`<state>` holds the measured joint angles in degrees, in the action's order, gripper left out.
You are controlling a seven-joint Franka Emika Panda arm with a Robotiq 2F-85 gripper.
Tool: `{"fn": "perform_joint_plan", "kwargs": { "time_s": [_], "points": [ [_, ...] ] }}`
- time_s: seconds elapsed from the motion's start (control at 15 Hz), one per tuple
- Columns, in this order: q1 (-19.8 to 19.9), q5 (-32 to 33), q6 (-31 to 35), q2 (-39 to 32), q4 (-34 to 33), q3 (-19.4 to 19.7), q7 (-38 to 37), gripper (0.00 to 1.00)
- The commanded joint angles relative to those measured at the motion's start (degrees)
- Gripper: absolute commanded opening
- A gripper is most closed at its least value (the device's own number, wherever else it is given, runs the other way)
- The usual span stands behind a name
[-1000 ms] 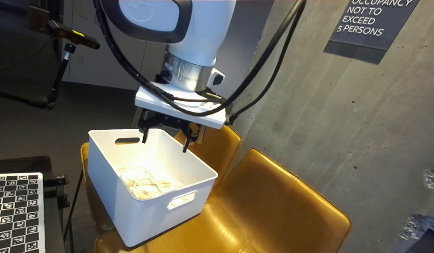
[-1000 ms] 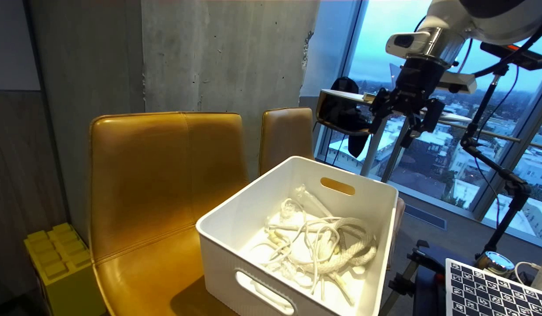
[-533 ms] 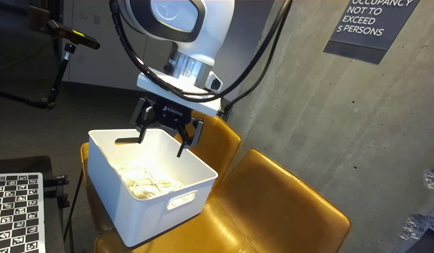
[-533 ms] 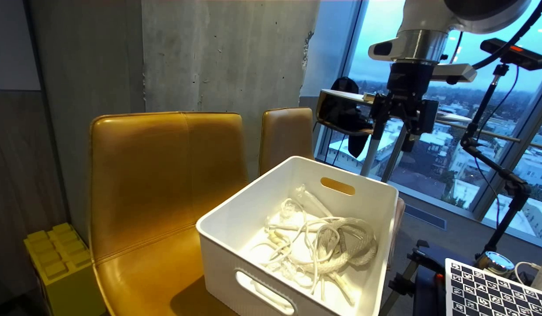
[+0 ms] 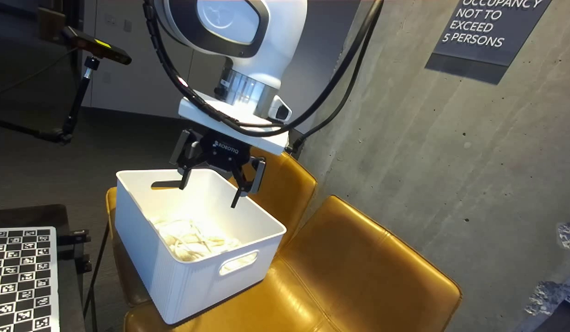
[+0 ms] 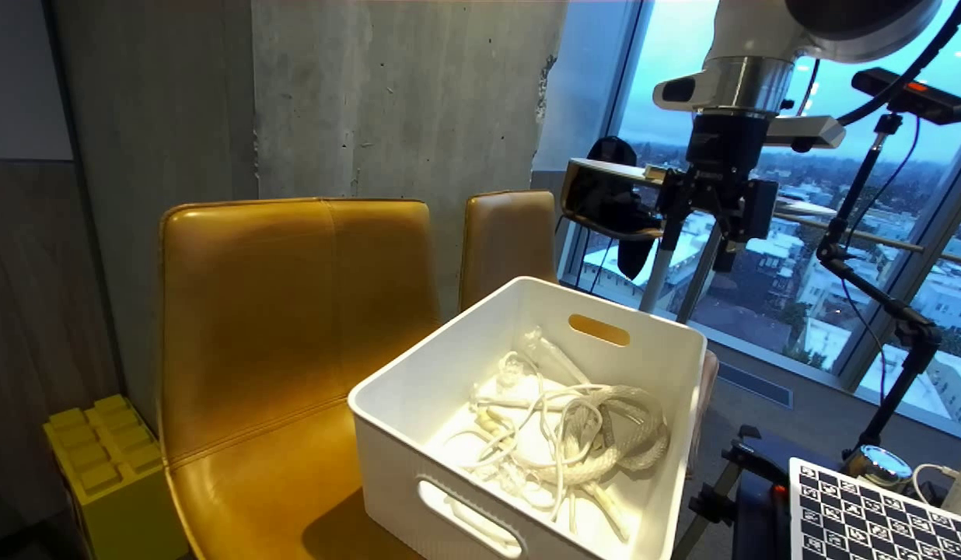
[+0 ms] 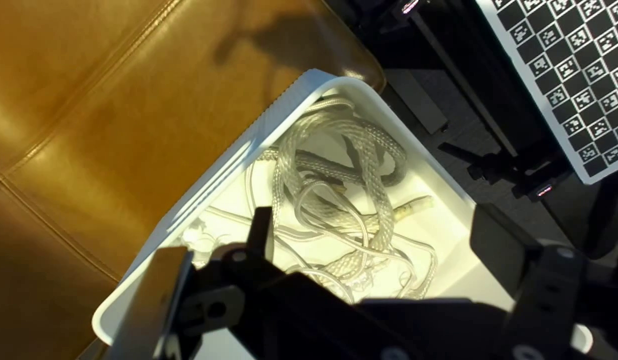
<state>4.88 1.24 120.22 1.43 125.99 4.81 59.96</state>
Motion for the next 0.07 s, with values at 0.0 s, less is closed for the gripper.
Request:
{"fn": "perform_joint_plan", "kwargs": {
  "time_s": [0.0],
  "points": [
    [-0.1, 0.0, -0.1, 0.0, -0.1, 0.1, 0.0, 1.0]
  ]
}}
